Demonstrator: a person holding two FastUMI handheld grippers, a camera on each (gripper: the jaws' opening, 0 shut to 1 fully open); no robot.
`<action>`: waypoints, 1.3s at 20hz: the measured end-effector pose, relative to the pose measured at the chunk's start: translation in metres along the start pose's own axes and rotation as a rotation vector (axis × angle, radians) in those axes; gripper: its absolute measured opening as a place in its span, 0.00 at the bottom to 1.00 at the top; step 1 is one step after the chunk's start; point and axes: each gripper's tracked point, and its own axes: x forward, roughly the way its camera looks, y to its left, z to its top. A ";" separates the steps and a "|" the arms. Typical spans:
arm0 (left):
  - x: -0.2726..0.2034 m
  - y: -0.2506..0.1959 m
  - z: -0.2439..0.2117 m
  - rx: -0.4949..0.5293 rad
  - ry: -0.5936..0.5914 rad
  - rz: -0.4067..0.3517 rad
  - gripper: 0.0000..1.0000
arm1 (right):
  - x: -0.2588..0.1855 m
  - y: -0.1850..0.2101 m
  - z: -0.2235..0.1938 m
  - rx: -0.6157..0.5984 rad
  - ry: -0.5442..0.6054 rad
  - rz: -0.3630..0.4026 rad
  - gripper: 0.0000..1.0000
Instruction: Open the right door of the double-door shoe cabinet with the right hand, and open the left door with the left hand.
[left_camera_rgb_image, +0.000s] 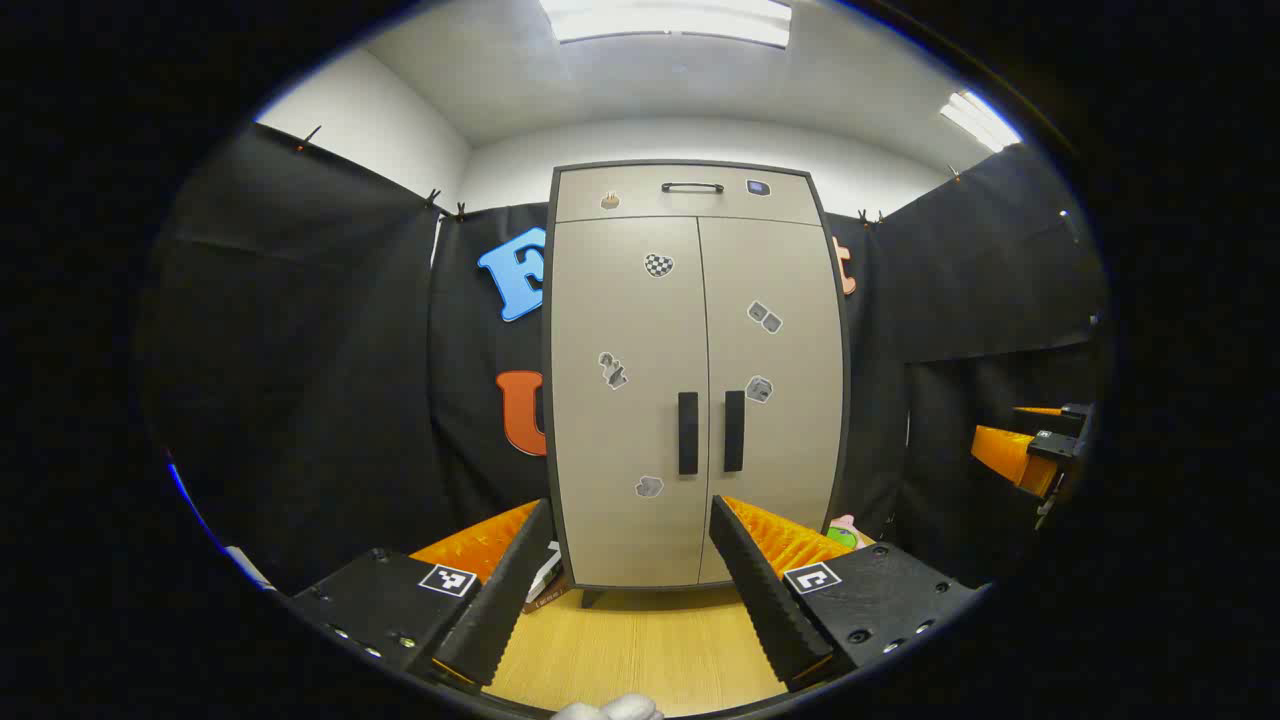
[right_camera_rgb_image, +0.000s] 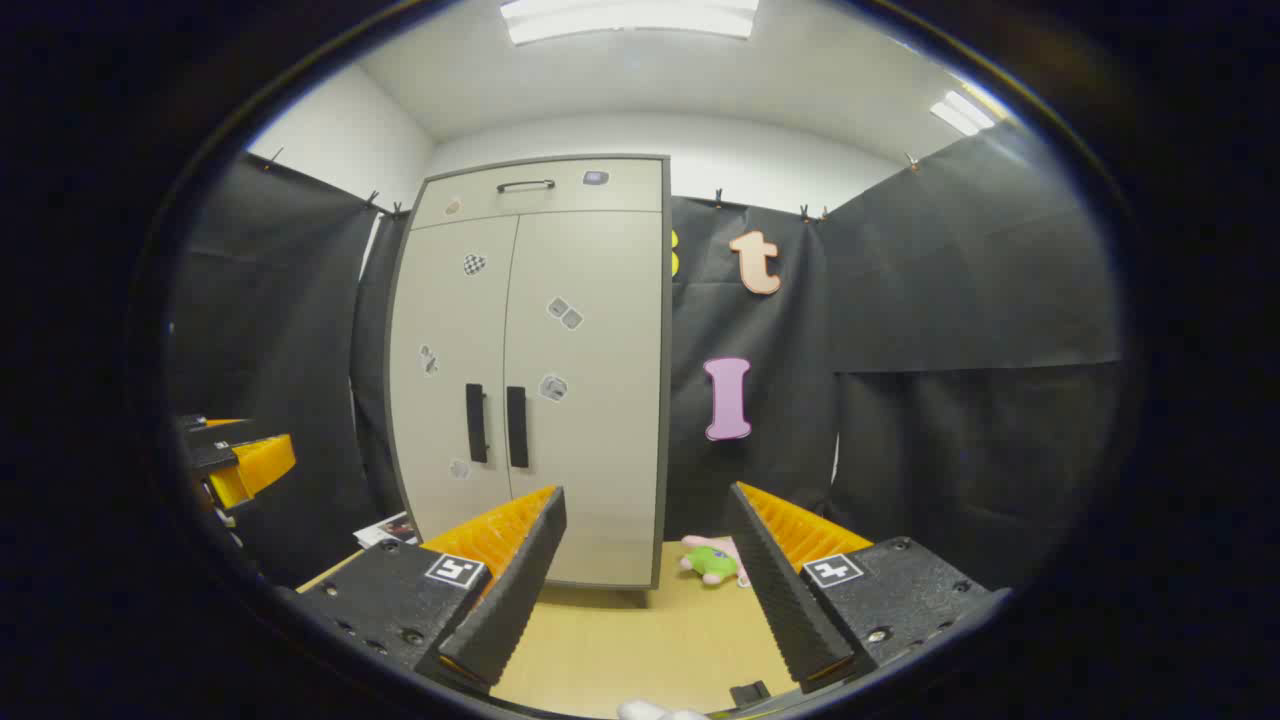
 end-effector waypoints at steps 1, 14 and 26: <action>0.001 0.000 0.000 -0.002 -0.002 -0.004 0.96 | 0.000 0.001 0.000 -0.001 0.001 -0.001 1.00; -0.002 0.007 0.001 -0.002 -0.009 -0.004 0.96 | -0.001 0.006 0.002 -0.009 -0.009 -0.013 1.00; -0.015 0.036 -0.011 0.019 0.016 0.079 0.96 | 0.082 0.060 -0.010 -0.015 0.009 0.020 1.00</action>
